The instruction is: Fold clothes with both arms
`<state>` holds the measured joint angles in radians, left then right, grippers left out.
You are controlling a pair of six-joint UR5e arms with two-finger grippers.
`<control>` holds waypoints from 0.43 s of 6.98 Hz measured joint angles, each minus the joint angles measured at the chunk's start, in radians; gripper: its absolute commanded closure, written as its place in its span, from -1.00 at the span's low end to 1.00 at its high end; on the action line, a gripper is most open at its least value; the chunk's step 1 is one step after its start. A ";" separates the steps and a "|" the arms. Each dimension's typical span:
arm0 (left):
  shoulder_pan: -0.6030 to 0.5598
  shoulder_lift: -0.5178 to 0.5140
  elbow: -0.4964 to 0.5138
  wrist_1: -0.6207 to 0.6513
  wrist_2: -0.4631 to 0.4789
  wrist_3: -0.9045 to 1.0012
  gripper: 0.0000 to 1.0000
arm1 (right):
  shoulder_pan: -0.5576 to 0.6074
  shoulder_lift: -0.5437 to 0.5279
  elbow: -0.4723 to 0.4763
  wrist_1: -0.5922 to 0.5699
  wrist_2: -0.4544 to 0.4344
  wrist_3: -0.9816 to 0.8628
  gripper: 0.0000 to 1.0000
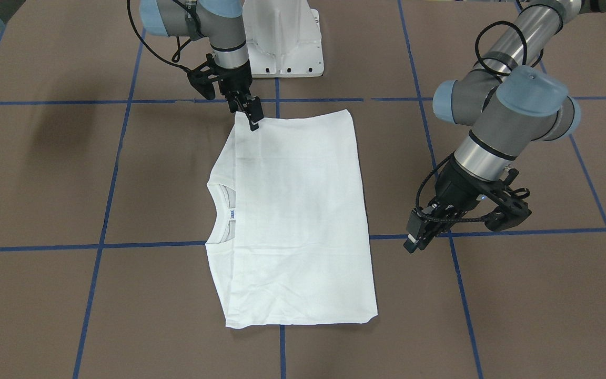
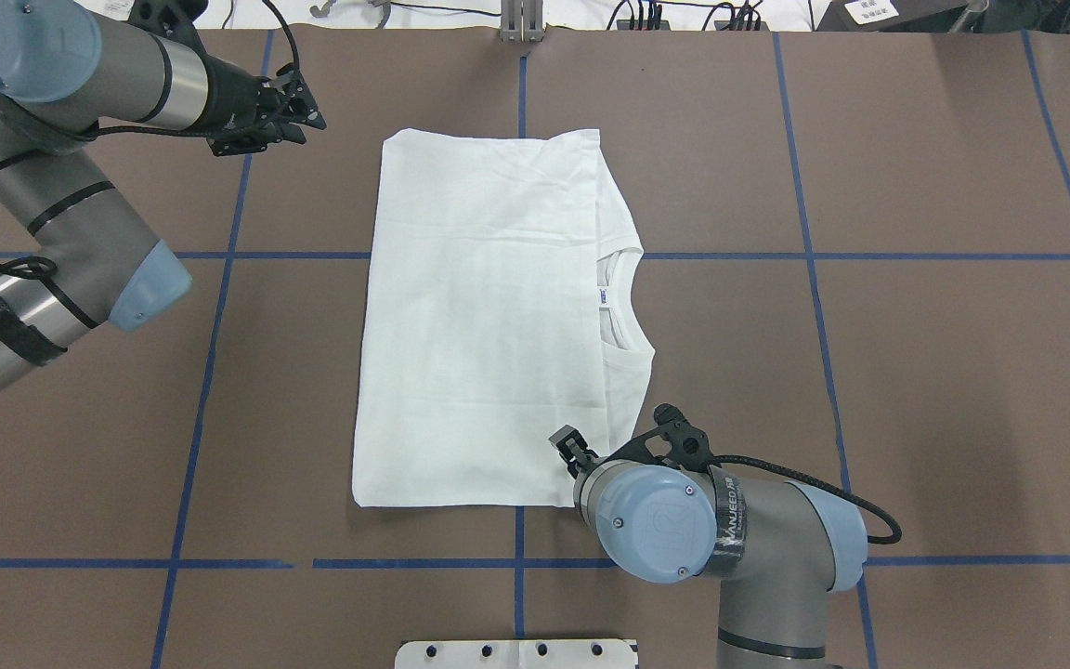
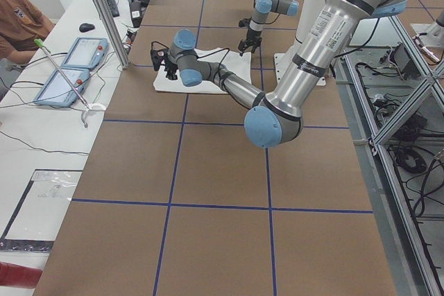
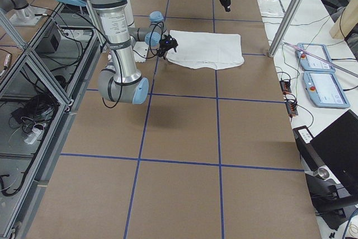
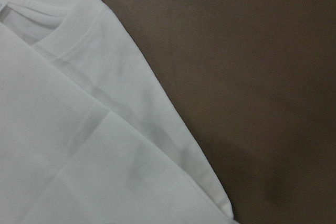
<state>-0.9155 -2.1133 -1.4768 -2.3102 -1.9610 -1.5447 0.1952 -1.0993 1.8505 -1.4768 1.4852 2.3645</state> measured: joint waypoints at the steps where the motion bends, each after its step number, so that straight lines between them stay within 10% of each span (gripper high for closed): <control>1: 0.001 0.001 0.000 0.000 0.000 0.000 0.24 | -0.001 0.001 -0.001 0.000 0.000 0.002 -0.85; 3: 0.001 0.001 0.000 0.000 0.001 0.000 0.24 | -0.005 0.000 -0.002 0.000 0.001 0.004 -0.69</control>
<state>-0.9144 -2.1124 -1.4772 -2.3102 -1.9605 -1.5447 0.1906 -1.0993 1.8480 -1.4772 1.4859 2.3683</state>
